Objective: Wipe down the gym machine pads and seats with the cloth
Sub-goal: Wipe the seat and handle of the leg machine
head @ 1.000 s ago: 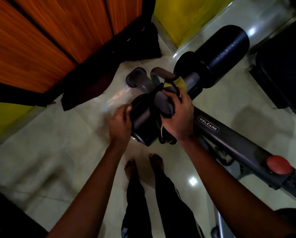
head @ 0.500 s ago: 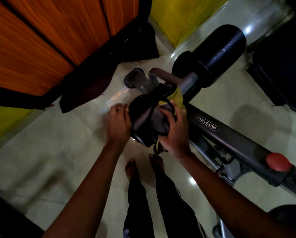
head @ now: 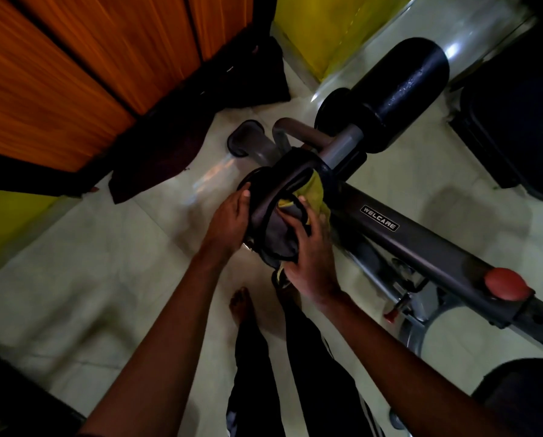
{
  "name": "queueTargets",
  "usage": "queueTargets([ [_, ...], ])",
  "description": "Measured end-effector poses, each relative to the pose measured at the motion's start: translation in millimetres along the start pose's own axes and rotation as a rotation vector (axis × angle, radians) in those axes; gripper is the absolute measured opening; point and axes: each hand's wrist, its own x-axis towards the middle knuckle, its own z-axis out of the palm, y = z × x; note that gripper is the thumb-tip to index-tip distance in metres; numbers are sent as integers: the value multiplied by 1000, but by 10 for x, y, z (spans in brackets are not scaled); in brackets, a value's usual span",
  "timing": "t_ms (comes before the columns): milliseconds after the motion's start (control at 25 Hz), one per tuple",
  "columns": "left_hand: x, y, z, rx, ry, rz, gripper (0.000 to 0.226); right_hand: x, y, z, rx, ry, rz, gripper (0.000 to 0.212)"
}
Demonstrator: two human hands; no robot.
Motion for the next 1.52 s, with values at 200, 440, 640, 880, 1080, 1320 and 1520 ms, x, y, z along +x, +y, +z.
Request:
queueTargets([
  [200,83,2,-53,6,51,-100,41,342,229,-196,150,164,156,80],
  [440,-208,134,116,146,155,198,52,84,86,78,237,192,203,82],
  [640,-36,161,1,86,61,-16,45,76,193,-68,80,51,48,89],
  [880,-63,400,-112,338,169,-56,33,576,161,-225,68,314,115,62],
  [1080,-138,209,107,154,109,49,53,307,-35,54,145,351,262,70],
  [1320,115,121,-91,150,-25,-105,50,-48,-62,150,229,166,163,77],
  [1520,-73,225,-7,171,129,158,47,266,-13,48,390,385,412,74],
])
